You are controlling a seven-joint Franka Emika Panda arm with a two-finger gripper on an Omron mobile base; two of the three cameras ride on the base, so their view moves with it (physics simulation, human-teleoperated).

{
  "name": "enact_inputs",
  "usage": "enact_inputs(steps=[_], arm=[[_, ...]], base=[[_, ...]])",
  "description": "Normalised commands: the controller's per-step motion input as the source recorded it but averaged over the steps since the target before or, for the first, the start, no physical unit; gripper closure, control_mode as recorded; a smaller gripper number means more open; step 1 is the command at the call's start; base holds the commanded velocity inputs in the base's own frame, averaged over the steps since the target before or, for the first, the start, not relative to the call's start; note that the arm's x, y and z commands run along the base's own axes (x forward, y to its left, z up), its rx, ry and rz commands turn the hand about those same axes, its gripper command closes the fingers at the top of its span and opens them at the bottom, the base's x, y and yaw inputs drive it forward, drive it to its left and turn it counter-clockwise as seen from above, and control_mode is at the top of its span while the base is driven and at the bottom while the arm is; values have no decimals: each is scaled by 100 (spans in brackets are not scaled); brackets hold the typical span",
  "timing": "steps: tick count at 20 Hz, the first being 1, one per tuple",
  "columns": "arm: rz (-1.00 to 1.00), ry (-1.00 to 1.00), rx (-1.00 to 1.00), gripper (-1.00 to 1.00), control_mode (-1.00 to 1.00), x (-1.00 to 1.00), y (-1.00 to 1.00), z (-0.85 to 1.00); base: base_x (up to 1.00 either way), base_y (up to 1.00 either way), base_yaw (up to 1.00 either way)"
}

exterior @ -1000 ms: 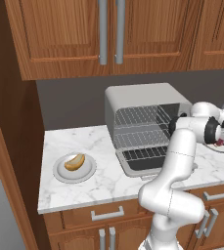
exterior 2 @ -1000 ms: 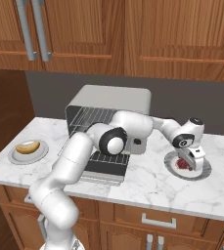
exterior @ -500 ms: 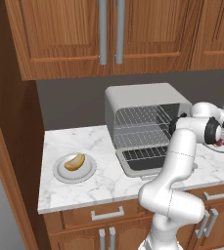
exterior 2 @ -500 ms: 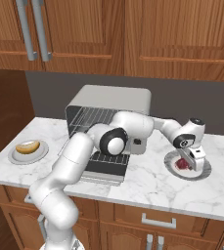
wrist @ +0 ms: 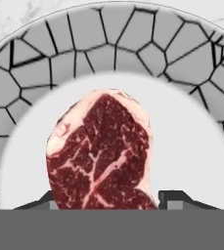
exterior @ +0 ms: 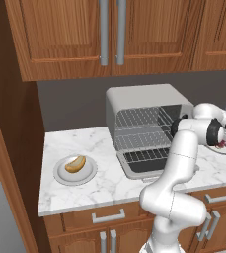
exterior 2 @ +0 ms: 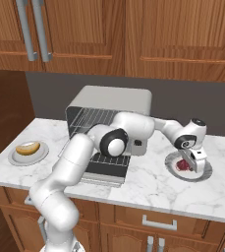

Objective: Open the toaster oven door. Place the hotdog bun on the top rack in the toaster oven and place the steak on the bottom rack.

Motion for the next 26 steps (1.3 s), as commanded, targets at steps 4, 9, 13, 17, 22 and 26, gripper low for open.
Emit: enact_inputs(steps=[4,9,13,17,22,26], arm=[[-2,0,0,100,-100,-5,6,21],[-1,0,-3,100,-100,-5,11,34],[-2,0,-1,100,-100,-31,18,25],[-1,0,-1,100,-100,-30,16,13],[-1,0,0,100,-100,-32,11,16],[-1,-2,0,100,-100,-41,25,29]], base=[[0,0,0],[0,0,0],[0,0,0],[0,0,0],[0,0,0],[0,0,0]])
